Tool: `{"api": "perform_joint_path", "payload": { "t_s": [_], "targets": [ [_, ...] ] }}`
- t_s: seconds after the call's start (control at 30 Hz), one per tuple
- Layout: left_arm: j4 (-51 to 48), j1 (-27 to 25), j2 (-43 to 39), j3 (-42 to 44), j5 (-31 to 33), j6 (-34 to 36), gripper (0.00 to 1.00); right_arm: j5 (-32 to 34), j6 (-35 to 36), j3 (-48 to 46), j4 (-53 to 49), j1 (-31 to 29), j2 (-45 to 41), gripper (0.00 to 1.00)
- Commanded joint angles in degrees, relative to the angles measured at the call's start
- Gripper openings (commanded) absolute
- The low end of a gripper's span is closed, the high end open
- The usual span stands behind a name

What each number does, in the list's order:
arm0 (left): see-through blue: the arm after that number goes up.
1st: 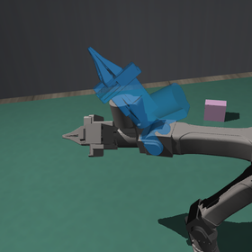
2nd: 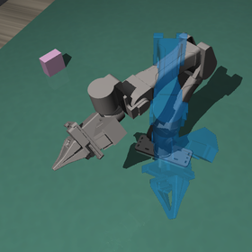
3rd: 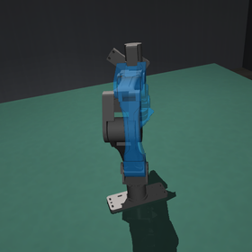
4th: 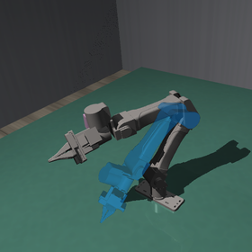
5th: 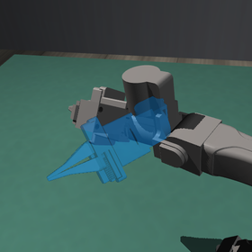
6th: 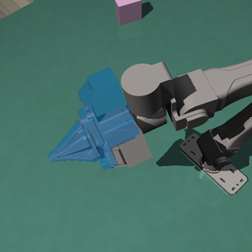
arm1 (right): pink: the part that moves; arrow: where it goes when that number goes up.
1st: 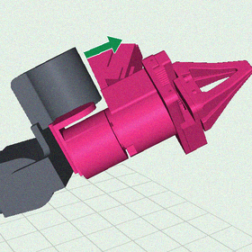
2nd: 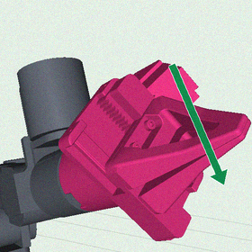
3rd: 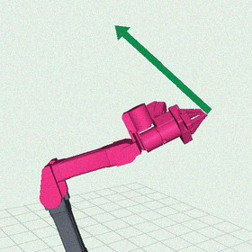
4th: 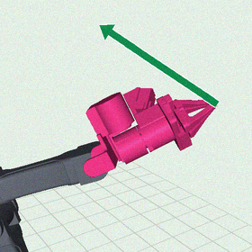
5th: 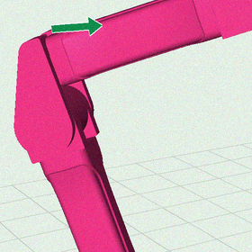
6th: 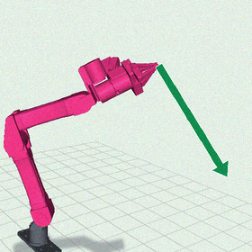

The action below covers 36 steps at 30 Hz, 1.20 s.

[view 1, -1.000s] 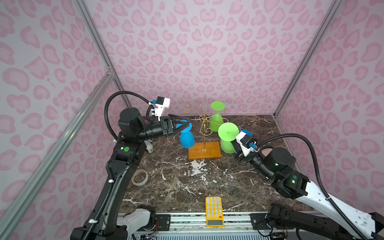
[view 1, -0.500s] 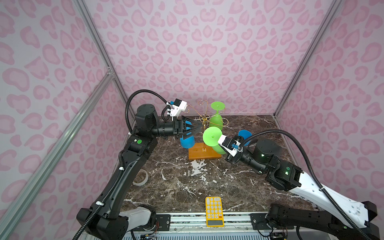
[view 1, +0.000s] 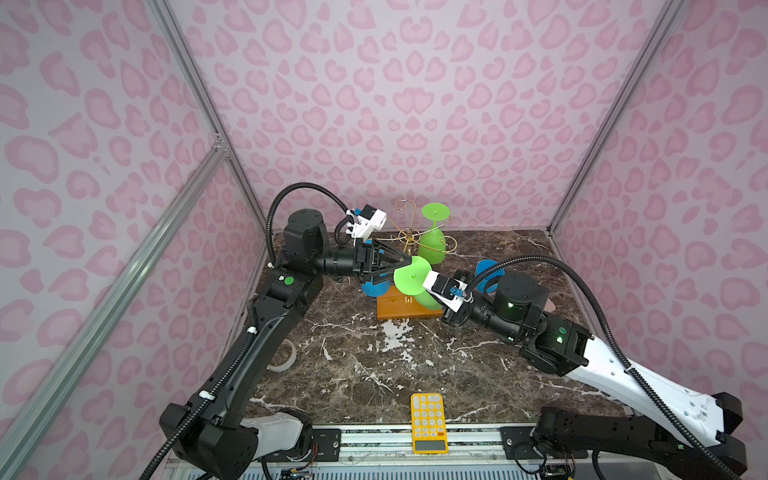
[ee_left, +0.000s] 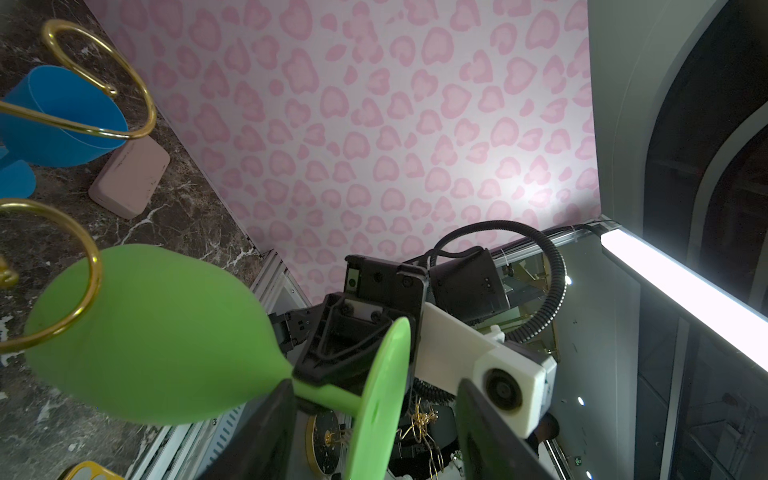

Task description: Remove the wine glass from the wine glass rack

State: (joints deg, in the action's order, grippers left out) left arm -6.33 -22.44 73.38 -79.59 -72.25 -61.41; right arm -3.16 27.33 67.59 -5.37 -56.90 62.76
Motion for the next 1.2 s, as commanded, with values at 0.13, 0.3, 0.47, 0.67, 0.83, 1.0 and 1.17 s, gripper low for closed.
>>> {"api": "perform_joint_path", "payload": {
  "t_s": [0.13,0.3,0.47,0.67,0.83,1.0,1.17],
  "targets": [
    [0.74,-0.41,-0.62,0.77,-1.89,1.47,0.5,1.63,-1.82,-1.28,4.52,0.3,0.42,0.0],
    [0.12,-0.76,-0.71,0.97,-2.14,2.16,0.47,2.36,-3.05,-0.61,4.74,1.16,1.64,0.0],
    [-0.57,-0.86,-0.55,1.11,-2.27,2.87,0.39,2.35,-3.93,-1.13,6.28,1.59,1.66,0.0],
    [-0.44,-0.86,-0.44,0.15,-2.72,2.52,0.22,0.01,-4.6,-0.93,6.25,2.21,1.74,0.0],
    [-0.01,-0.86,-0.57,-0.3,-3.07,1.95,0.13,-1.52,-4.92,-0.73,6.1,2.19,2.19,0.0],
    [4.1,-0.69,-0.59,-0.21,-3.98,-1.78,0.04,-2.41,-6.16,-1.76,7.1,2.22,1.81,0.09],
    [7.29,1.28,-1.21,-3.02,-5.01,-5.39,0.04,-4.0,-9.56,-5.64,11.1,3.38,-2.31,0.33]
  ]
}}
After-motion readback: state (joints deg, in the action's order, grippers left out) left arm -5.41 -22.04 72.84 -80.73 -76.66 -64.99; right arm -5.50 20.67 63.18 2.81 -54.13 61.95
